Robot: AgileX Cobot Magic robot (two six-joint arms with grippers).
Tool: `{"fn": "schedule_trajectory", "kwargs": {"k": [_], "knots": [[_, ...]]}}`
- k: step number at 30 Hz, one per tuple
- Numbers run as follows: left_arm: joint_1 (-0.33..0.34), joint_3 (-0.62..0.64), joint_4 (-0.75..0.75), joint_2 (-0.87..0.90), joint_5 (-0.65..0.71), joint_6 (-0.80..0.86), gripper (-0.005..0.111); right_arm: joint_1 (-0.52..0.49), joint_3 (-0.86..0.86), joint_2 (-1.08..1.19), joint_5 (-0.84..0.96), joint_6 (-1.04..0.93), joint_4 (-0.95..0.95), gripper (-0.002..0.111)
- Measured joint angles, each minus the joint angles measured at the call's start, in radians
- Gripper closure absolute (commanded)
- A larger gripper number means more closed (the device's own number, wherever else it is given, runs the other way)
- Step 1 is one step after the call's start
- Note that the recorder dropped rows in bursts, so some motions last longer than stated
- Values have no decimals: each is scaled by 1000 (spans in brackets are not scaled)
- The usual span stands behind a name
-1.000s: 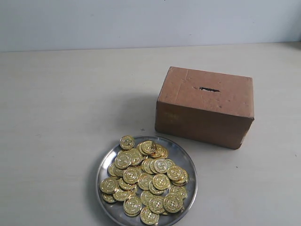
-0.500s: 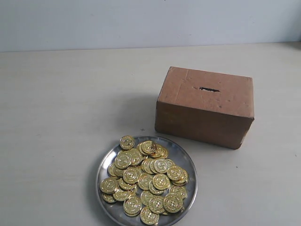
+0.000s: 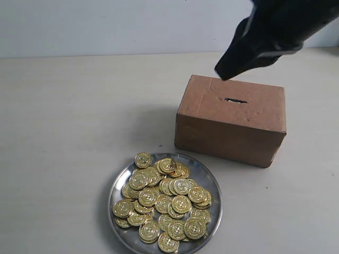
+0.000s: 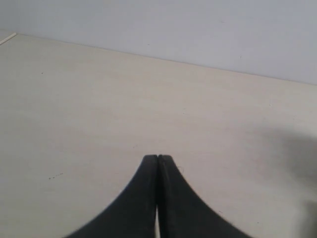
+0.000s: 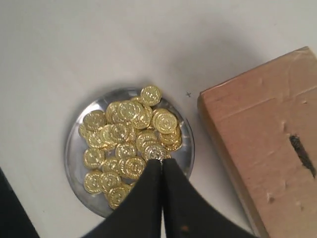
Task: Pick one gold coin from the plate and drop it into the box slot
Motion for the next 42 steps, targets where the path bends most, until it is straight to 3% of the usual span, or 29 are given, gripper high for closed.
{"fn": "schedule_trajectory", "kwargs": {"k": [6, 13, 20, 24, 34, 42], "knots": [[0, 0, 0, 0, 0, 0, 107, 143, 0, 107, -71, 0, -146, 108], [0, 0, 0, 0, 0, 0, 107, 232, 0, 207, -89, -2, -205, 106], [0, 0, 0, 0, 0, 0, 107, 263, 0, 304, -75, -6, -224, 78], [0, 0, 0, 0, 0, 0, 107, 269, 0, 362, -49, -15, -224, 69], [0, 0, 0, 0, 2, 0, 107, 374, 25, 471, -44, -158, -225, 67], [0, 0, 0, 0, 2, 0, 107, 381, 25, 522, -53, -189, -277, 67]]}}
